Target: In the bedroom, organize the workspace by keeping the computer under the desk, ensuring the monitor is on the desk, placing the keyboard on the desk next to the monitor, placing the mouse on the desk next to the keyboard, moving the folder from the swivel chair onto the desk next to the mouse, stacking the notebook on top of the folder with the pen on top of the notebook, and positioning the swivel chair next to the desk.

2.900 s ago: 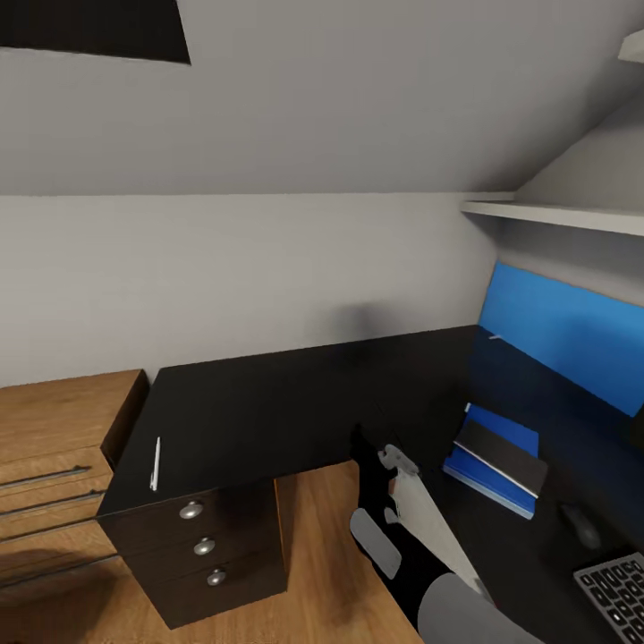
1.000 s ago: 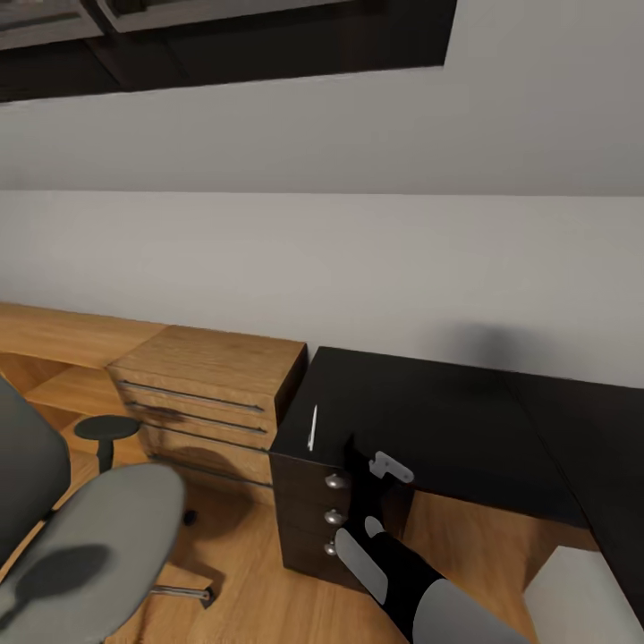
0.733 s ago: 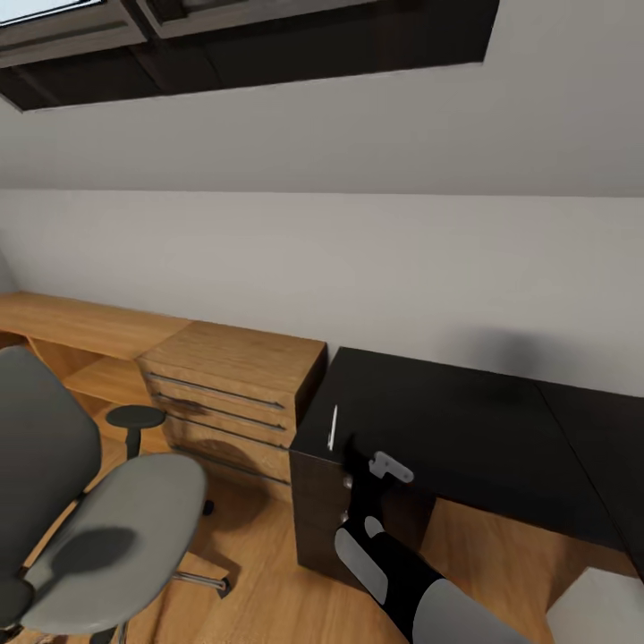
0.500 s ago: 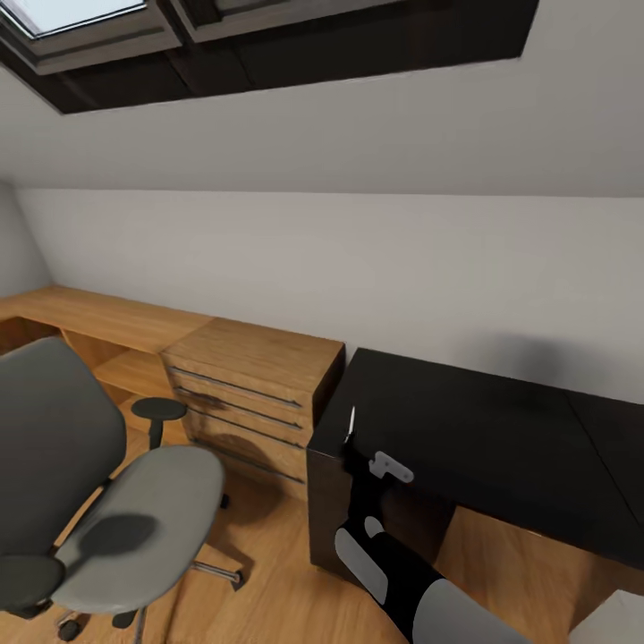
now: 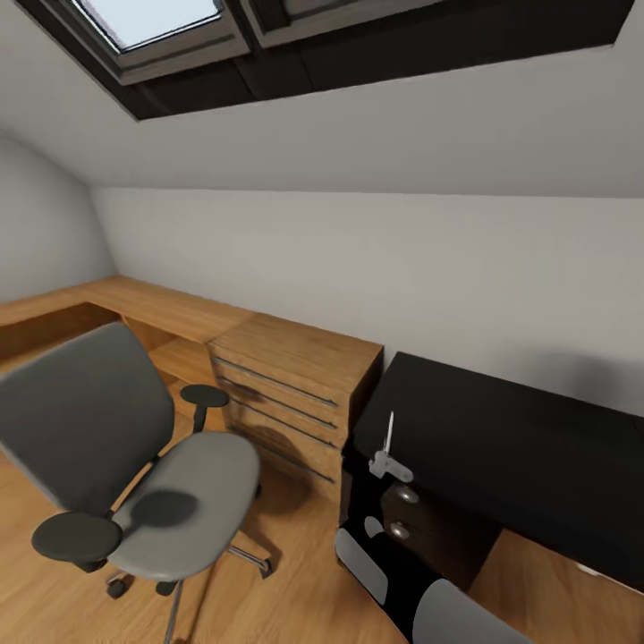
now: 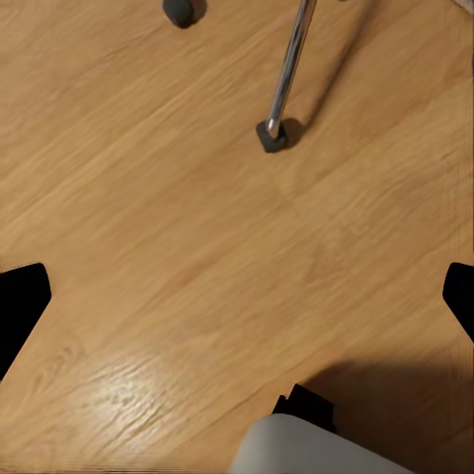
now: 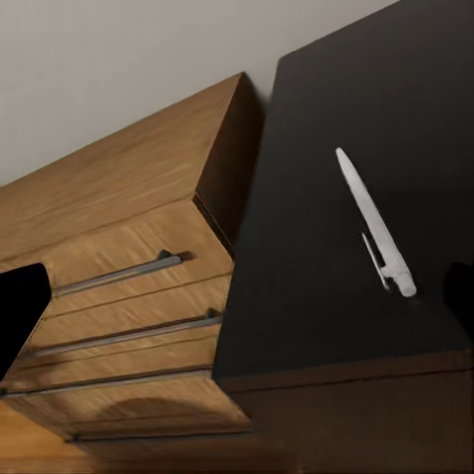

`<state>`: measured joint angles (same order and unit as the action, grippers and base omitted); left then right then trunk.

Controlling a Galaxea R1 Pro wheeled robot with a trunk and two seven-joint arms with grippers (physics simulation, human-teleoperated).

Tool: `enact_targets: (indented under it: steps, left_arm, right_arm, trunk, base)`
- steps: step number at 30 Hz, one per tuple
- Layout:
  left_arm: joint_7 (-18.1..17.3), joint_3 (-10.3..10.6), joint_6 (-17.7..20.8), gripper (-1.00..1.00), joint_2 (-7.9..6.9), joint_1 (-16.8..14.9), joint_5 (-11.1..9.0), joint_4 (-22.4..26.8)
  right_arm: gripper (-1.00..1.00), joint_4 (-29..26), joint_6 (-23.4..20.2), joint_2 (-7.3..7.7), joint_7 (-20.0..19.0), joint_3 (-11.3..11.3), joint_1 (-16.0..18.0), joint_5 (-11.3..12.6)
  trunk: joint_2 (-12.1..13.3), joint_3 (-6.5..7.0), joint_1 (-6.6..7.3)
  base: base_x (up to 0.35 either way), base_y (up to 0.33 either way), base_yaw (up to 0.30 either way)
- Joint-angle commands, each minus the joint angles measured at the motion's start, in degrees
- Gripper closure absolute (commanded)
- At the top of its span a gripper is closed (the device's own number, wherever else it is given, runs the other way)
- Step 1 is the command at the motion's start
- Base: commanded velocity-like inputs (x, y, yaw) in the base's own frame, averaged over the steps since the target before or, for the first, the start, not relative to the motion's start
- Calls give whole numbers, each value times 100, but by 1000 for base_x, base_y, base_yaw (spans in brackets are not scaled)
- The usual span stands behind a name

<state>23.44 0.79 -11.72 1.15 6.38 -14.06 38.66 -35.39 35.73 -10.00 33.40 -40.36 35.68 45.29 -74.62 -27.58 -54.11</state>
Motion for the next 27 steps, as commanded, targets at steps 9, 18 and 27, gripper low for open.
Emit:
enact_targets:
  steps: [9, 18, 27]
  left_arm:
    - [12, 9, -26, -100, -1, 3, -53, 10]
    - [12, 9, -32, -100, -1, 3, -53, 10]
    - [12, 9, -32, -100, -1, 3, -51, 10]
  right_arm:
    - [-100, -8, 22, 0, 0, -33, 9, 21]
    - [-100, -51, -223, 0, -50, -56, 9, 25]
    - [-100, -70, -332, 0, -91, -42, 9, 17]
  trunk:
    - [-3, -5, 0]
    - [-3, -5, 0]
    - [-3, -5, 0]
  base:
    - [0, 0, 191]
    - [0, 0, 25]
    - [0, 0, 2]
